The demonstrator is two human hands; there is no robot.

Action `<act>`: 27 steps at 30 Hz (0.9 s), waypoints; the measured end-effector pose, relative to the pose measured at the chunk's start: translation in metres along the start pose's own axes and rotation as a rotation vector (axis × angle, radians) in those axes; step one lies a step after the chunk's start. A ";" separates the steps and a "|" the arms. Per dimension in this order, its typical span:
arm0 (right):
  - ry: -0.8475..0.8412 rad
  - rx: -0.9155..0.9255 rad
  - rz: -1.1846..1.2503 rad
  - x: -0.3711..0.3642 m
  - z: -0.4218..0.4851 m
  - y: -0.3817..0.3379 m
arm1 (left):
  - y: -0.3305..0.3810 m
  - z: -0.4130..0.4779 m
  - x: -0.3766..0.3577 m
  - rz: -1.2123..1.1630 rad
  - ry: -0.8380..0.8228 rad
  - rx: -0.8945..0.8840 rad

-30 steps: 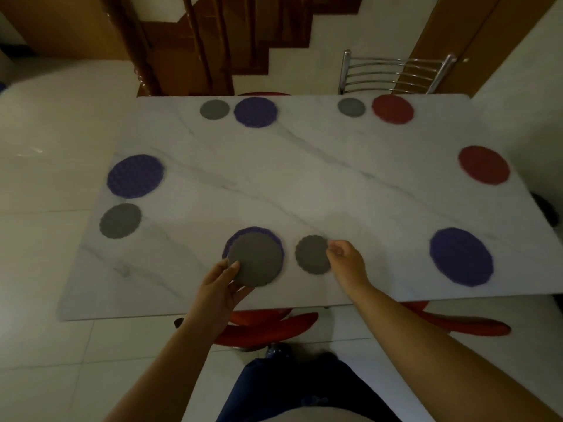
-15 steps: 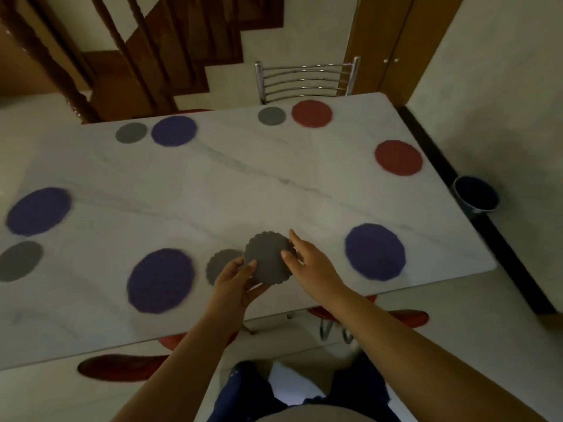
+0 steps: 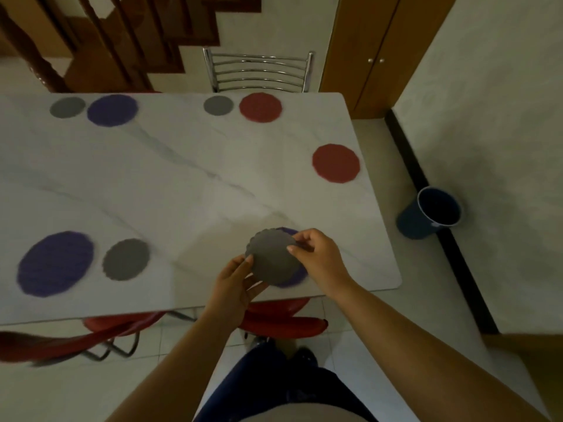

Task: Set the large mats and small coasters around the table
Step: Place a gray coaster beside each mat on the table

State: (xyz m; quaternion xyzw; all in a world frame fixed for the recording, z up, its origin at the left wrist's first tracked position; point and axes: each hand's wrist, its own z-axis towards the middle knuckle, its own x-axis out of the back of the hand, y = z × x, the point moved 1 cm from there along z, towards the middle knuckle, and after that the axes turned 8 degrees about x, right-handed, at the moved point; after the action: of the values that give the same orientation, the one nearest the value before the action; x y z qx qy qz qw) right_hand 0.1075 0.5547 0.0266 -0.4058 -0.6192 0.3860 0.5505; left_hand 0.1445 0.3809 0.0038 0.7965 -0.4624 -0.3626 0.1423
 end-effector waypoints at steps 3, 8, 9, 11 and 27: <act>0.024 -0.029 0.070 0.015 0.010 0.009 | 0.003 0.012 -0.008 0.027 -0.007 0.000; 0.147 -0.233 0.304 0.047 0.028 0.029 | 0.009 0.032 -0.018 -0.022 -0.026 -0.007; 0.182 -0.264 0.327 0.056 0.031 0.035 | 0.010 0.036 -0.020 -0.034 -0.025 -0.008; 0.266 -0.330 0.329 0.074 0.038 0.049 | 0.013 0.042 -0.022 -0.040 -0.012 -0.008; 0.203 -0.524 -0.353 0.090 0.035 0.120 | 0.016 0.058 -0.013 -0.023 0.065 0.050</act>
State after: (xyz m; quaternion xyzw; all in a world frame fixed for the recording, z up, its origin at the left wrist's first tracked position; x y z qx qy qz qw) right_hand 0.0758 0.6822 -0.0547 -0.4565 -0.7001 0.0698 0.5446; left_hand 0.0891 0.3903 -0.0223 0.8165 -0.4574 -0.3262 0.1331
